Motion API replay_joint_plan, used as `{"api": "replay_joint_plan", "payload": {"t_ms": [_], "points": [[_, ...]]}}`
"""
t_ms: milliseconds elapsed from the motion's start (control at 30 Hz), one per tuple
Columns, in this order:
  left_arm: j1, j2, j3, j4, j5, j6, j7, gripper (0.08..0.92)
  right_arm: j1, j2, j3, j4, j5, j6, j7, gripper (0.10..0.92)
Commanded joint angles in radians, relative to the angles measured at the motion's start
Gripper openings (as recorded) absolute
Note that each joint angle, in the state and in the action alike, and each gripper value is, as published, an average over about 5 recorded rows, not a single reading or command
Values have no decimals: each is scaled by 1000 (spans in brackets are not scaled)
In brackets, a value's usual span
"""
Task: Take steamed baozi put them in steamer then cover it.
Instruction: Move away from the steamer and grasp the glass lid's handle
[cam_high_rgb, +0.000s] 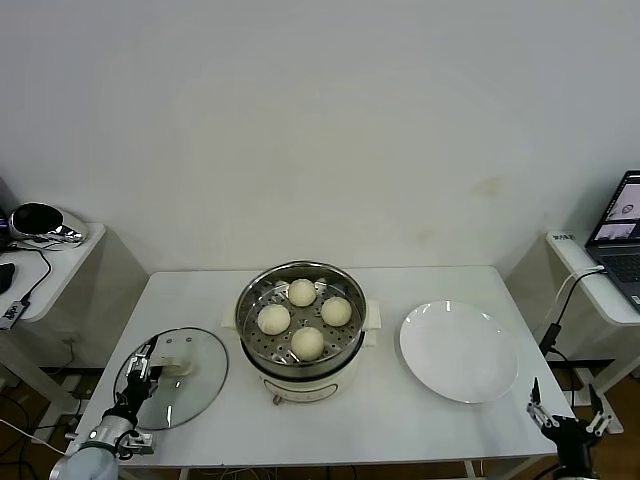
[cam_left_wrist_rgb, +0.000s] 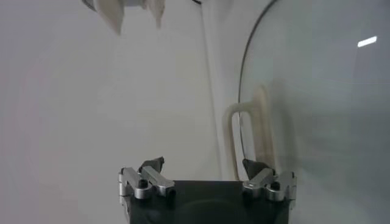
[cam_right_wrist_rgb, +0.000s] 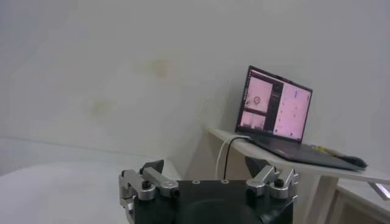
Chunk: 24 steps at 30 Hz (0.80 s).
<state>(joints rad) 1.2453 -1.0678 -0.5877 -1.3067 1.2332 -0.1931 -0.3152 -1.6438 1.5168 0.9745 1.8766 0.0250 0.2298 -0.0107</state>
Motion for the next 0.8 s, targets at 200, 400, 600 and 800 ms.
{"api": "replay_joint_plan", "payload": {"t_ms": [200,400,600,800], "points": [[-45,21,28,40,-23,-28,21,723,-6,7,-22,-6,-22,9,1,823],[-43,26,32,52,-32,-47,29,541,-12,9,-38,5,-32,9,1,823],[-47,16,36,86,-62,-58,14,368,-19,9,-52,11,-39,11,2,823],[-19,3,22,61,-93,-64,-32,197,-24,7,-63,22,-44,12,1,823]]}}
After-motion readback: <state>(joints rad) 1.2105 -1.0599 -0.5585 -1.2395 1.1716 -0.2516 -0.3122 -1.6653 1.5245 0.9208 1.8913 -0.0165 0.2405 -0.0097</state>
